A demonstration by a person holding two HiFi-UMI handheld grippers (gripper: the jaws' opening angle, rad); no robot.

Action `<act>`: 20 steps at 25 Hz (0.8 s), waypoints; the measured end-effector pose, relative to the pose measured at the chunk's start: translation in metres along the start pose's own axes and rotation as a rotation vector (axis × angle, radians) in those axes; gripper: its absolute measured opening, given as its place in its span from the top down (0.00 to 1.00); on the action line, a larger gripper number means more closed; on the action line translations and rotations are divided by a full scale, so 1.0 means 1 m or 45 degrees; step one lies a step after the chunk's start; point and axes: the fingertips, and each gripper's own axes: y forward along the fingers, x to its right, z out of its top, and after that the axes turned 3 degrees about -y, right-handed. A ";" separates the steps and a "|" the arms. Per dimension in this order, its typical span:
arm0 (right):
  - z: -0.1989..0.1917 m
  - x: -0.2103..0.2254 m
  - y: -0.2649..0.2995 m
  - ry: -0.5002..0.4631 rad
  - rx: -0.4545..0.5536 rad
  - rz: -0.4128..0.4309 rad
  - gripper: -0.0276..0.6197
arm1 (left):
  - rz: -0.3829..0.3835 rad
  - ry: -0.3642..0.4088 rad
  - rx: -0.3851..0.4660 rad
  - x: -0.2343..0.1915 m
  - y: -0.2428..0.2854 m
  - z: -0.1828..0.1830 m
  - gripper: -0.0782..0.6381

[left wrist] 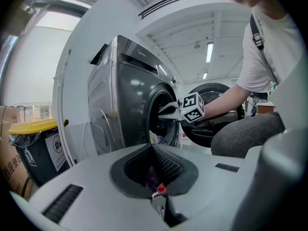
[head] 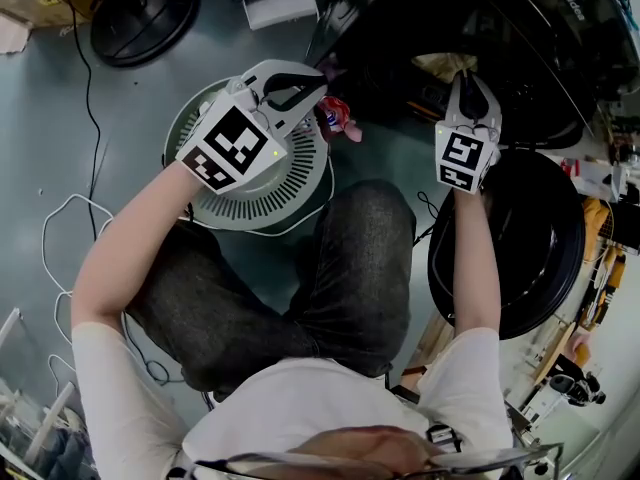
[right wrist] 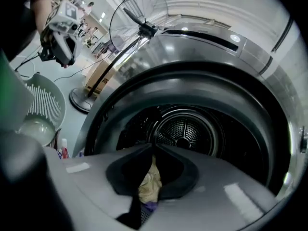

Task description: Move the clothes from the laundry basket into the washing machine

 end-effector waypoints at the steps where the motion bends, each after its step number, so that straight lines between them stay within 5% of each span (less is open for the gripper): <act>1: 0.007 0.000 -0.002 0.026 0.016 0.002 0.91 | 0.004 0.002 0.002 -0.002 -0.001 0.000 0.88; 20: 0.091 -0.052 -0.017 0.381 0.260 0.279 0.94 | 0.125 -0.002 0.006 -0.036 -0.029 0.011 0.88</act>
